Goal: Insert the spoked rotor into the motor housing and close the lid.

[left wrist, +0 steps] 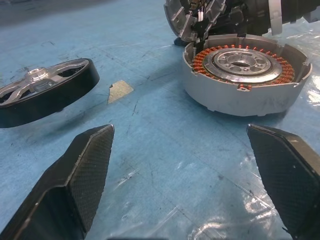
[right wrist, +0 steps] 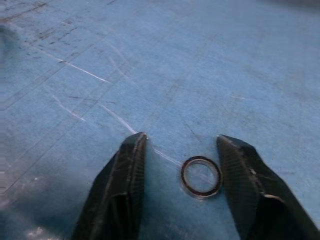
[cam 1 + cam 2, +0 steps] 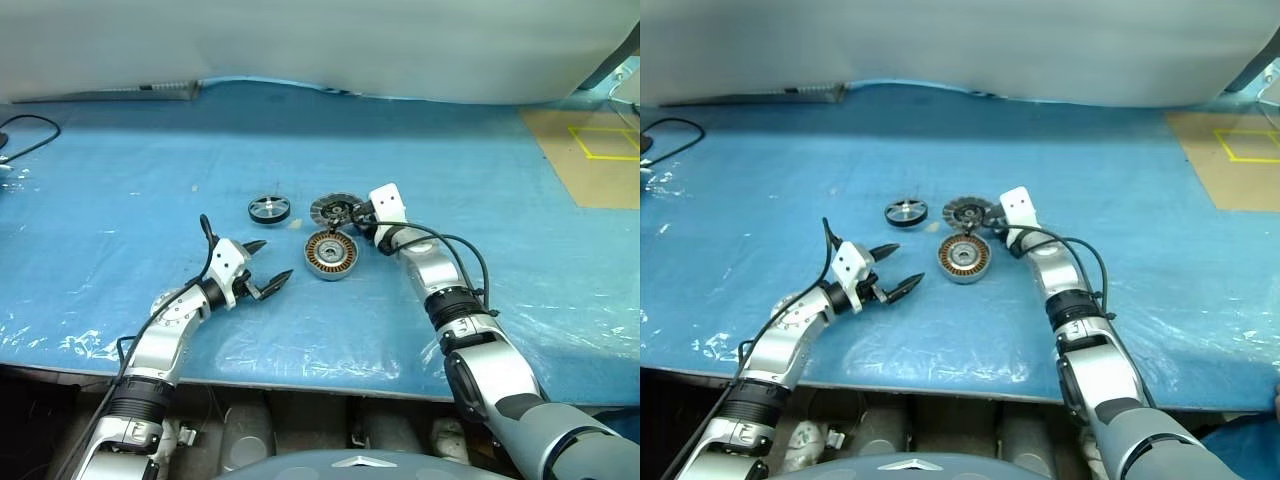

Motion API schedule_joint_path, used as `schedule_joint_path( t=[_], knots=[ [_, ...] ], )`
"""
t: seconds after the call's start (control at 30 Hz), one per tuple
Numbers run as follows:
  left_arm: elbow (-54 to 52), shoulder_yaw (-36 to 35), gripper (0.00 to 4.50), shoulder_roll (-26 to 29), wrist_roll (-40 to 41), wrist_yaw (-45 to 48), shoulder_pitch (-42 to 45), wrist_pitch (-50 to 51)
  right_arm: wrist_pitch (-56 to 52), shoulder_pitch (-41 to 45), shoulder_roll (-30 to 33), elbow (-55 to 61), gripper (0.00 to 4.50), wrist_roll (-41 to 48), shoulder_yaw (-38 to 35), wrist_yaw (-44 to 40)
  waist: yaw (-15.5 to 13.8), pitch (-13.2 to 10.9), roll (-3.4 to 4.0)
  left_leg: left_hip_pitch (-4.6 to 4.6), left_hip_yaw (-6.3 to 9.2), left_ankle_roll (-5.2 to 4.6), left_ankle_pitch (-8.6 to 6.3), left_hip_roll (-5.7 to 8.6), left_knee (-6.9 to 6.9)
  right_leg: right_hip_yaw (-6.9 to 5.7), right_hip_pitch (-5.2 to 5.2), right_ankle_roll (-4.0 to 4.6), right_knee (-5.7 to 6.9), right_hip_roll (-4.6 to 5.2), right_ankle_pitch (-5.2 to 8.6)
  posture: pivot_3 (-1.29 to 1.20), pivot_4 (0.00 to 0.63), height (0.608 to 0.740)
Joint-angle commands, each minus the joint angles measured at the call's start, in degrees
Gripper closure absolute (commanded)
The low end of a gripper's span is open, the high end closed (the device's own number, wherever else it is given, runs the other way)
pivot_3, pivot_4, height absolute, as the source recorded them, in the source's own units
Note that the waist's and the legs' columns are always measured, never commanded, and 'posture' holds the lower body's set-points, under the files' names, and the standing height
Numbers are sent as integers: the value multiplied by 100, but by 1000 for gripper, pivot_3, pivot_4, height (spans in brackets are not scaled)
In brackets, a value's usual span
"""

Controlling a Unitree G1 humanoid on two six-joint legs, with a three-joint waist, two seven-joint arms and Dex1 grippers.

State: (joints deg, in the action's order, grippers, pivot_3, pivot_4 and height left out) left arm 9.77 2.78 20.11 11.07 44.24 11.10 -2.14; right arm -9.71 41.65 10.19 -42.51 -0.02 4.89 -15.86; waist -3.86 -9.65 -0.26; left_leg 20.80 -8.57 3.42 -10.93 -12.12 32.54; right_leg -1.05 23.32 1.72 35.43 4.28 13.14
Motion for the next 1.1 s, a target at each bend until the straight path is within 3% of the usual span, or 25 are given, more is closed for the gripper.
schedule_joint_path(
  t=[0.03,0.1,0.43,0.67,1.1],
  knots=[
    [-232,-16,0,27,30,-17,-20,-62,-141,-259,46,-172,3344,-186,68,39,-4,0,0,-1,0,0,0,0,0,0,-1,0,0,0,0,0,150,740],
    [-241,-18,0,30,30,-18,-35,-61,-215,-385,101,1,3912,-200,97,-15,-14,0,0,-1,0,0,0,0,0,0,-2,0,0,1,0,0,150,740],
    [-190,2,0,15,24,-3,-4,-65,-719,-1735,796,2008,3910,-226,344,-719,-33,7,-6,1,1,0,0,1,-20,-4,-12,-2,-37,0,0,0,150,740],
    [-69,27,0,2,14,45,102,-93,-571,-2879,1692,3748,3910,158,409,-1893,-26,11,-10,0,1,-2,-1,1,-43,-8,-19,-4,-70,-2,1,0,150,740],
    [-25,17,0,16,25,75,118,-103,-1554,-2354,1829,5667,3910,1314,308,-3030,1,6,-3,25,1,-5,-1,-4,-44,-10,14,-2,-66,-6,0,0,150,740]
  ],
)
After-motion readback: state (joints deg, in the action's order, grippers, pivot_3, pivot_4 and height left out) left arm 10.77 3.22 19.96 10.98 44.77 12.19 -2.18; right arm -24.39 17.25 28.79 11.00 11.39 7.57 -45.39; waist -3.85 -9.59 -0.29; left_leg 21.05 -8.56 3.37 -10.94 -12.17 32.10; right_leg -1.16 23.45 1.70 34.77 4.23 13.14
